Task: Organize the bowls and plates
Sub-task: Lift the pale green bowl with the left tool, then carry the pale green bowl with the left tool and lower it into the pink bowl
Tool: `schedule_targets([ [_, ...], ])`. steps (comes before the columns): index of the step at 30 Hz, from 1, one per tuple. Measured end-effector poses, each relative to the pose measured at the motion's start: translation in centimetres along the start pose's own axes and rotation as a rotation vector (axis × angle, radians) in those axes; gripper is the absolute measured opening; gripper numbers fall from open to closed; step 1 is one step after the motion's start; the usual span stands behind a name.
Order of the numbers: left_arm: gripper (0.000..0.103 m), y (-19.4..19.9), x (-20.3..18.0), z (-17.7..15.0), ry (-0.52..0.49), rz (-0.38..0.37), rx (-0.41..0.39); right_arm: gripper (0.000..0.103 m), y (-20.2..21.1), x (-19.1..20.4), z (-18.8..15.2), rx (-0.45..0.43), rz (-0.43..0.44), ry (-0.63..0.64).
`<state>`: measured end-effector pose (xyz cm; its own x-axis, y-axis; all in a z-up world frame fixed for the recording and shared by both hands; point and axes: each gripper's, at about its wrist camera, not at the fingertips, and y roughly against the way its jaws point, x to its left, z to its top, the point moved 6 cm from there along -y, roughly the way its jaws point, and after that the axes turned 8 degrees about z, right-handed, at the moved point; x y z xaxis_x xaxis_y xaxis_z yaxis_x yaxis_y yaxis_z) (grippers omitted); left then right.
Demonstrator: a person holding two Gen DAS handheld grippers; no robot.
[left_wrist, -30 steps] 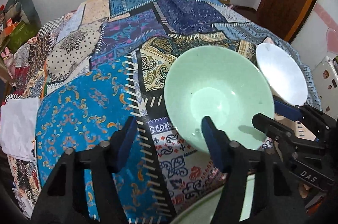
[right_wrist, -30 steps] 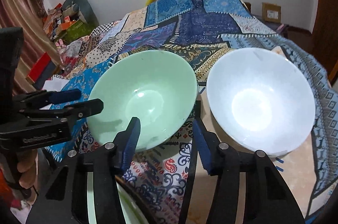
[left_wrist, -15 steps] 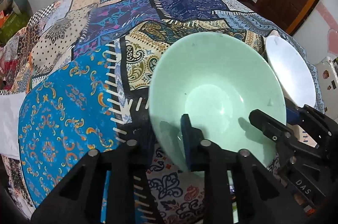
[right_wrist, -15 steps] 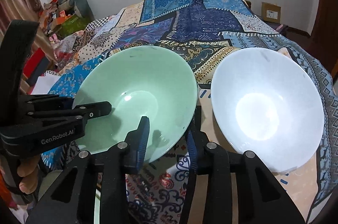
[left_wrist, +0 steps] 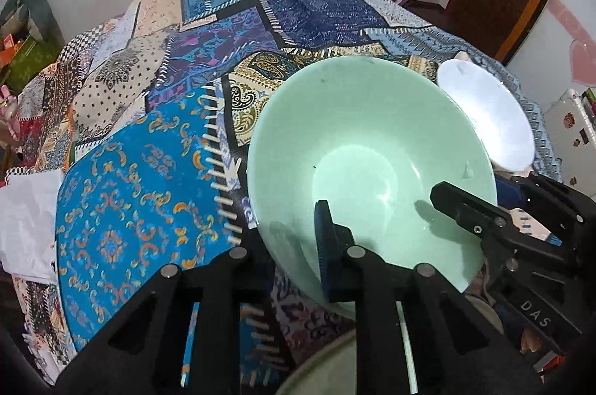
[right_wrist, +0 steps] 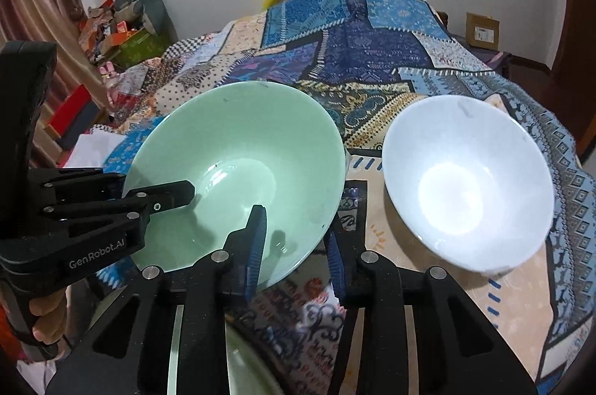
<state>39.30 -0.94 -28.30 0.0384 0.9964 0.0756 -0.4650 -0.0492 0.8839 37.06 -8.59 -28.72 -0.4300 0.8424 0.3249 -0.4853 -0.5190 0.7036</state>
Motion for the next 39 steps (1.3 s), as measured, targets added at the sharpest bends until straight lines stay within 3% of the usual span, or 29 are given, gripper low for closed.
schedule_targets([
  [18,0.018,10.6,1.0,-4.2,0.050,0.015,-0.123,0.028,6.4,5.1,-0.4,-0.088,0.033,0.079],
  [39,0.018,17.7,5.1,-11.3,0.134,0.061,-0.175,0.028,9.2,12.1,-3.8,-0.113,0.109,0.156],
])
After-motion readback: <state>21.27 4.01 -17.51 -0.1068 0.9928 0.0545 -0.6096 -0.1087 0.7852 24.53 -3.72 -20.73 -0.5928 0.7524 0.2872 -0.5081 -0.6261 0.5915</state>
